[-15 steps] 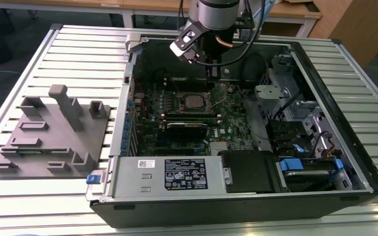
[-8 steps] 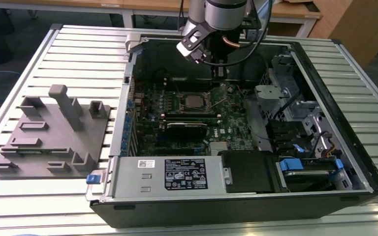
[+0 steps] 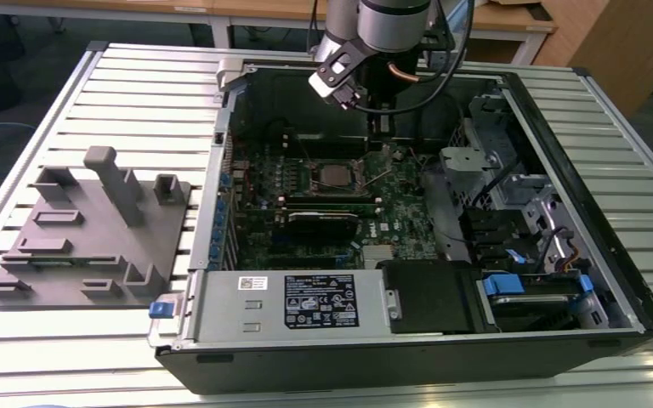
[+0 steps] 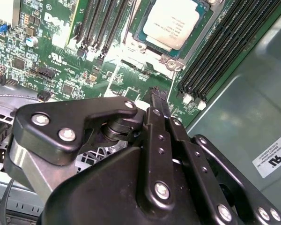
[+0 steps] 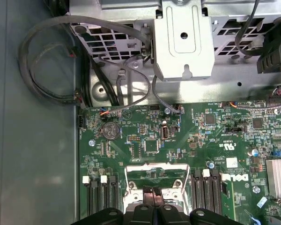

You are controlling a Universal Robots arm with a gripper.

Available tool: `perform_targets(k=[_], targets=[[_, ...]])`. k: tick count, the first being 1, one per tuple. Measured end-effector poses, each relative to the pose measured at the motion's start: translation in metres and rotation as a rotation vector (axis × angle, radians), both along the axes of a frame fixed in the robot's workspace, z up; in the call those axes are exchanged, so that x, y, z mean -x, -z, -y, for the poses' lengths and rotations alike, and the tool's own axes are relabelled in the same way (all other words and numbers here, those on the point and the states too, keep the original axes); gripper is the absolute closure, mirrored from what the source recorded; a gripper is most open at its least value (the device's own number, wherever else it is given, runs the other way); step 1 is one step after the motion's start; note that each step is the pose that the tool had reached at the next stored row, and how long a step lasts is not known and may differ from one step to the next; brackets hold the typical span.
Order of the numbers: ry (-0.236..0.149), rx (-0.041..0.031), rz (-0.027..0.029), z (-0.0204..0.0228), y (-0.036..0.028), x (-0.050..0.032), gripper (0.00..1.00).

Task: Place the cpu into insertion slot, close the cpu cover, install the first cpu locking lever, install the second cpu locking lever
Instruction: 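Close the cpu cover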

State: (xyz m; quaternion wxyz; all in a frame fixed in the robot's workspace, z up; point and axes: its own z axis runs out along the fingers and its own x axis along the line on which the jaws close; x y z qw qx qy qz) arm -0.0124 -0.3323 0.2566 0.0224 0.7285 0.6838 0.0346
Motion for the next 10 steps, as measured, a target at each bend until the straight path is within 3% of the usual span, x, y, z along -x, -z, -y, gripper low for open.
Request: perform_targets(k=[7, 10], targets=[[0.001, 0.0, 0.0, 0.0, 0.0, 0.0, 0.89], [0.001, 0.0005, -0.0055, 0.0, 0.0, -0.0004, 0.89]])
